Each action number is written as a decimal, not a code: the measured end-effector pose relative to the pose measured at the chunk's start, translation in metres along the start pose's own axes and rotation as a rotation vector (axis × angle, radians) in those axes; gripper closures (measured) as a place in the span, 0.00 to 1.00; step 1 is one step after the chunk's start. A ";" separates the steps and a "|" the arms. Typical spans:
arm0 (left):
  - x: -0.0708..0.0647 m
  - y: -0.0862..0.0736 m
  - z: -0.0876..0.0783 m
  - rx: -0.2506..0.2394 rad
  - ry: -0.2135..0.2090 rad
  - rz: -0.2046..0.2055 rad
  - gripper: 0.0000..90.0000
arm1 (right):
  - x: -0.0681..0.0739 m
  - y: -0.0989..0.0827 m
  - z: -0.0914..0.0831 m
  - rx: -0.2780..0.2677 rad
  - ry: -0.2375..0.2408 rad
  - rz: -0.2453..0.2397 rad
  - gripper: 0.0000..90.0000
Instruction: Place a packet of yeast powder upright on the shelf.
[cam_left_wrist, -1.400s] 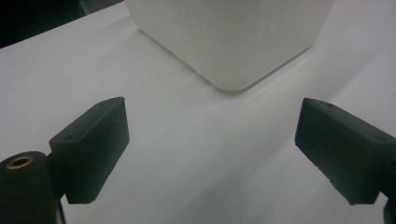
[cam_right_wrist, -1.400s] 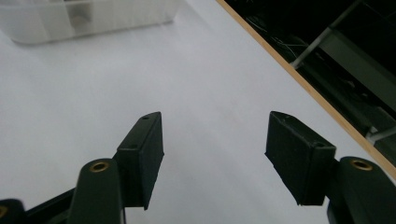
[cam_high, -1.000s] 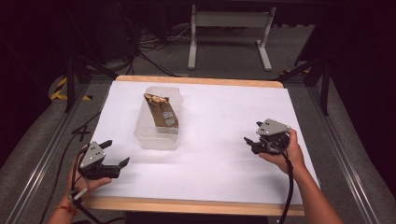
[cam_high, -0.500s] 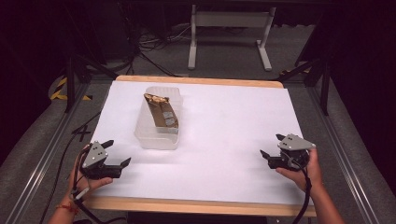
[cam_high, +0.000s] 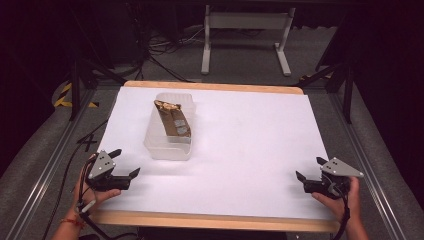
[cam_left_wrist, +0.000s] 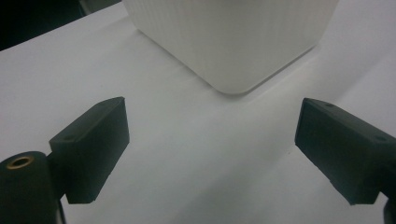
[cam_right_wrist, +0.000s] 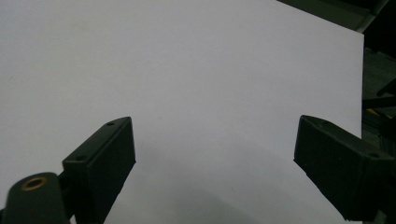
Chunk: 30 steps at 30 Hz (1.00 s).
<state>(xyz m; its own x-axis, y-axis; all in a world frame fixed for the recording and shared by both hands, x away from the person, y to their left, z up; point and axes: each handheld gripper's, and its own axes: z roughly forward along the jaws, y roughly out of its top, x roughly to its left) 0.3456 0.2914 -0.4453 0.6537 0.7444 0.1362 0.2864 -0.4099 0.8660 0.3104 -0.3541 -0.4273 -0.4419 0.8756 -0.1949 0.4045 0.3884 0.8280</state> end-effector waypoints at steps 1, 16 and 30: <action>0.000 0.000 0.000 0.000 0.000 0.000 0.12 | 0.000 0.000 0.000 0.000 0.000 0.000 0.15; 0.003 0.002 -0.003 -0.037 -0.004 -0.024 0.12 | 0.006 -0.006 -0.009 -0.014 -0.034 -0.007 0.15; 0.000 0.004 0.003 -0.020 -0.009 -0.004 0.12 | 0.014 -0.005 -0.008 -0.009 -0.049 -0.039 0.14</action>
<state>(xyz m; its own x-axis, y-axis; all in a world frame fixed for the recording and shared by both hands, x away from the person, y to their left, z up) 0.3487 0.2884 -0.4429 0.6585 0.7415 0.1285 0.2750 -0.3960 0.8761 0.2955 -0.3465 -0.4301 -0.4178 0.8728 -0.2525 0.3802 0.4203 0.8239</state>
